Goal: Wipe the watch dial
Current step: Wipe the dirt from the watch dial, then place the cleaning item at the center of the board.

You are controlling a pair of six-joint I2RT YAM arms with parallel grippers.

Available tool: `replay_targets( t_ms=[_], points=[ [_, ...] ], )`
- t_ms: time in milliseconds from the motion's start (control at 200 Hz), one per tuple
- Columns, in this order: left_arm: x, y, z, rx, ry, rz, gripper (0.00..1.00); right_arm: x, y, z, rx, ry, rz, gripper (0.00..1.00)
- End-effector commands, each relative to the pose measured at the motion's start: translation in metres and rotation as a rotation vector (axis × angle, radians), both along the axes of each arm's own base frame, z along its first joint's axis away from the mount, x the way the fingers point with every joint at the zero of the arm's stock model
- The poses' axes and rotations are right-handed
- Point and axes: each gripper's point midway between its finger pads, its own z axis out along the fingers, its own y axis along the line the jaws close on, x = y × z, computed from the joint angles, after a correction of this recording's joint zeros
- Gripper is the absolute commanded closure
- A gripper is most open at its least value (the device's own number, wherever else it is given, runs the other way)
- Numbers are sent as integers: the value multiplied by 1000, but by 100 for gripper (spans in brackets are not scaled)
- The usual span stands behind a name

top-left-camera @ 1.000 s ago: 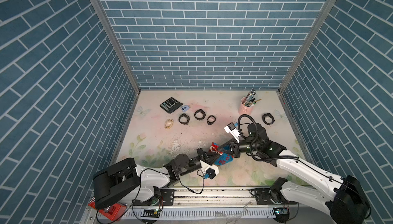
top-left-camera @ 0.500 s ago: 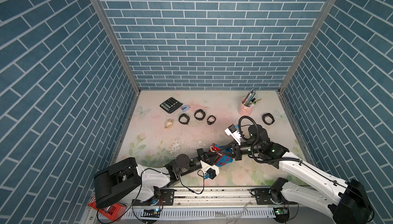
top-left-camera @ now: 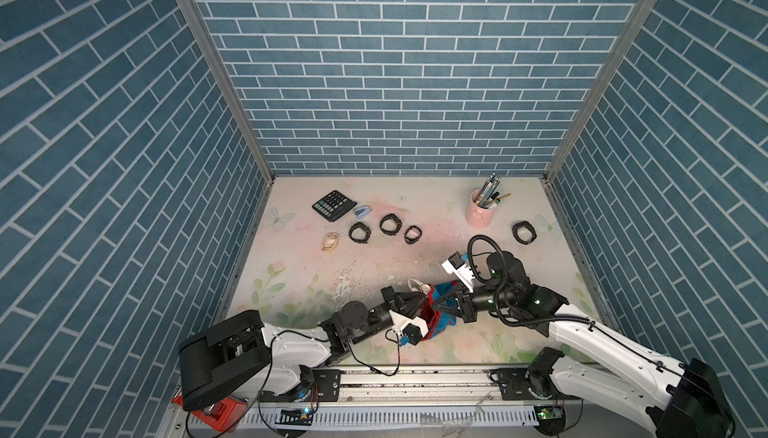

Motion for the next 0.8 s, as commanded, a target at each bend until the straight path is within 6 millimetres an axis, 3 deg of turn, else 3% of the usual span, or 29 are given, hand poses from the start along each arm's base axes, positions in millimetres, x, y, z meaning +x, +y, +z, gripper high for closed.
replay_targets(
  t_ms=[0, 150, 270, 495, 660, 790],
  points=[
    [-2, 3, 31, -95, -49, -5, 100, -5, -6, -6, -25, -20, 7, 100],
    [-18, 4, 43, -103, -105, -83, 100, -1, -15, -10, -67, -60, -37, 100],
    [-30, 3, 54, -78, -138, -141, 100, 21, -32, -22, -158, -128, -176, 100],
    [-74, -12, 44, 177, -225, -385, 100, 59, -69, -48, -280, -185, -457, 100],
    [-93, -16, 57, 142, -309, -450, 100, 71, -82, -59, -311, -199, -551, 100],
    [-110, -17, 56, 184, -330, -535, 100, 75, -87, -64, -327, -197, -588, 100]
  ],
)
